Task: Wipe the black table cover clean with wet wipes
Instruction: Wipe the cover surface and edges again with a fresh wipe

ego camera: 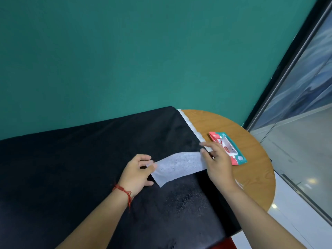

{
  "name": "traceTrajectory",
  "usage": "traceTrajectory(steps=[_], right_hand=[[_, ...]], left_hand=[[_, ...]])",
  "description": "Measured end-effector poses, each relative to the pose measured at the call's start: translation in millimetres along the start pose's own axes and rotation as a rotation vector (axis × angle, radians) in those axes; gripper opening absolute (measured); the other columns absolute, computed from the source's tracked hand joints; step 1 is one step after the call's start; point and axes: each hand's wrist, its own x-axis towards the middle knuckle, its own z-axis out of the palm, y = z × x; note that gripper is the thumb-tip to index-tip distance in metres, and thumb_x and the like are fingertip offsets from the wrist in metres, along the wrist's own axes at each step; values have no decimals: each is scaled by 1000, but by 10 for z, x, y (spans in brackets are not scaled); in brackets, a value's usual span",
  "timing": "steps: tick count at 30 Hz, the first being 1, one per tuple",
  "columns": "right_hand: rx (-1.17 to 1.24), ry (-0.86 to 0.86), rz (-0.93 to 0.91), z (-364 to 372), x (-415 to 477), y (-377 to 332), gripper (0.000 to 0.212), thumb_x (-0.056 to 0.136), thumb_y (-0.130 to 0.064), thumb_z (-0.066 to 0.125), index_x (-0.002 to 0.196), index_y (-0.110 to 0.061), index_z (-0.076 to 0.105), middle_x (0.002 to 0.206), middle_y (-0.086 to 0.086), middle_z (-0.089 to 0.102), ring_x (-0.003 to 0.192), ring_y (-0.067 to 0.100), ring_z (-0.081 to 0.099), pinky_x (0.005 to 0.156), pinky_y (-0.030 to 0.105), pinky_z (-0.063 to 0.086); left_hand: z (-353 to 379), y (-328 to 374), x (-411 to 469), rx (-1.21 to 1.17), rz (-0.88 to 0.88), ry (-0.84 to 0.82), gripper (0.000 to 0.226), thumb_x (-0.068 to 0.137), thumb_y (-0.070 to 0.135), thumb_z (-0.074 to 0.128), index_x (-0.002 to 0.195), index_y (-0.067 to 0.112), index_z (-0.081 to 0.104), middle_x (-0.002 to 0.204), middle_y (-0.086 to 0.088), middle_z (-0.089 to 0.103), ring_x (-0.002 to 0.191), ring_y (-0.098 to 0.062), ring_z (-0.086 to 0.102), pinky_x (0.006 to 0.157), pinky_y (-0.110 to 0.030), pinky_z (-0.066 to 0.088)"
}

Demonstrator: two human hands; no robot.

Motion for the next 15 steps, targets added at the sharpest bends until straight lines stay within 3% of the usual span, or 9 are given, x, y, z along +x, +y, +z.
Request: traceTrajectory(steps=[2,4,7,9,12,15], right_hand=[[-189,-110,46,31,-66,171,26,101,-18,70,124,-28,72,125,-15,65,110,6,66,97,31,54],[-371,-117,6,24,-170,229,34,98,-11,68,129,-26,69,129,-10,62,117,17,62,100,32,52],[-504,-90,-211,57,-390,30,41,92,0,64,126,-22,69,128,-8,62,115,21,56,100,34,48],[-495,-188,-335,194,-547,-224,43,88,1,61,124,-22,70,128,-10,62,109,19,56,94,34,48],[-467,-372,-362,547,-651,-370,37,94,-10,56,125,-24,71,129,-12,62,109,18,59,93,34,50],[-575,-486,-274,838,-659,-404,38,109,-36,39,136,-28,64,145,-5,55,128,24,54,105,37,47]], left_hand=[[-121,-137,17,82,15,65,36,92,22,79,124,26,61,126,9,64,106,-12,70,74,-37,65],[-306,-265,29,200,72,133,39,91,26,79,124,32,59,128,14,63,107,-7,69,85,-40,63],[-595,-364,-25,389,181,207,35,95,27,76,124,33,58,127,17,61,110,-5,64,91,-28,52],[-766,-394,-53,527,246,233,33,97,27,72,126,31,57,128,13,59,116,-10,58,94,-26,45],[-926,-412,43,809,319,293,32,99,29,66,129,25,59,131,9,59,127,-19,50,105,-40,46],[-1049,-484,161,987,325,310,37,99,34,62,134,22,59,143,3,57,142,-25,45,116,-52,40]])
